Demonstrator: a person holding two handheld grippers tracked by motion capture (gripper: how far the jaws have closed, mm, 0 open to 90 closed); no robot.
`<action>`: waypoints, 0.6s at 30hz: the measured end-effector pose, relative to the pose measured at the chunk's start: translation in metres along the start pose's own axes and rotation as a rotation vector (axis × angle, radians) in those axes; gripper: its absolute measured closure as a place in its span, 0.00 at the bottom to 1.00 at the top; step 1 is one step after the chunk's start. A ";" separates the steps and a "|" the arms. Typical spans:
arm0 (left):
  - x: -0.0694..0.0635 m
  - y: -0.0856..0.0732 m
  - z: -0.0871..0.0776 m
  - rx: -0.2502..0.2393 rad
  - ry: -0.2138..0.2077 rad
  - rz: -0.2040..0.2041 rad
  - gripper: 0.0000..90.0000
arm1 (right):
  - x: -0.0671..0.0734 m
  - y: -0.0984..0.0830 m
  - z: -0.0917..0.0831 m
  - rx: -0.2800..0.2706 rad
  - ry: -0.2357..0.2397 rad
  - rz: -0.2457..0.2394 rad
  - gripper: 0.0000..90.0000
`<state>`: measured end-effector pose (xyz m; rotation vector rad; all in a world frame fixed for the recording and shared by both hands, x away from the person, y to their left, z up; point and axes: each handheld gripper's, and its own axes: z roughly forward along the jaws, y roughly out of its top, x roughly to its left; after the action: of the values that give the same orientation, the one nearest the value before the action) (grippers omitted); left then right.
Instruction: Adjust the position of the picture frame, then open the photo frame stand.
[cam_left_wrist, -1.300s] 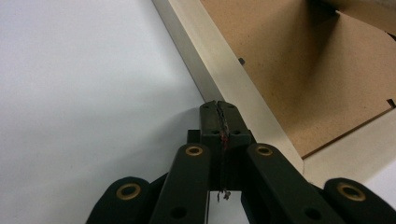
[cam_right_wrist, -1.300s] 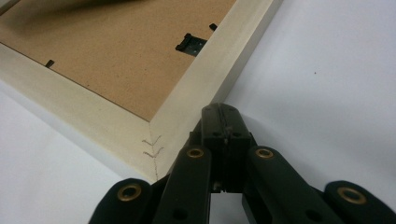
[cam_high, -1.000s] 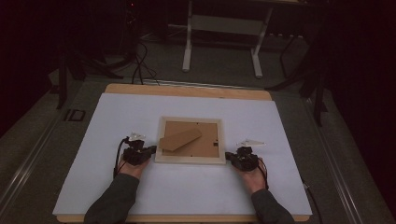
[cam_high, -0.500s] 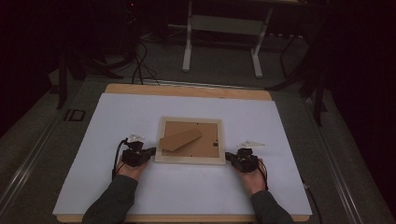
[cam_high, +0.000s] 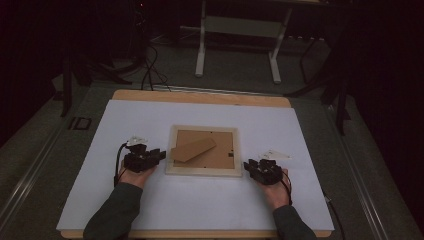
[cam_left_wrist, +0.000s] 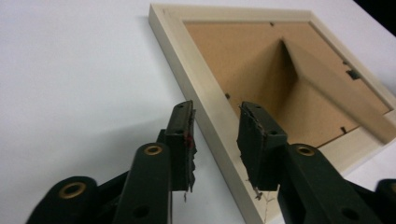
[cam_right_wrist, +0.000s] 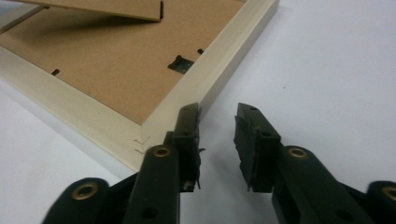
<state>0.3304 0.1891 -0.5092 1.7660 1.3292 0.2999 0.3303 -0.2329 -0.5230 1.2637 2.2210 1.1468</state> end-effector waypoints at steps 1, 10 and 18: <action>0.000 0.002 -0.001 -0.006 -0.004 -0.005 0.73 | -0.001 0.000 -0.001 -0.004 -0.001 0.001 0.75; -0.008 0.020 -0.007 -0.016 -0.022 0.023 0.69 | -0.005 0.001 -0.008 -0.027 0.013 0.019 0.67; -0.020 0.038 -0.011 -0.044 -0.043 0.047 0.66 | -0.009 0.002 -0.014 -0.047 0.009 0.030 0.64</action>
<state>0.3406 0.1761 -0.4681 1.7588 1.2432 0.3129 0.3279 -0.2467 -0.5140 1.2790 2.1754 1.2107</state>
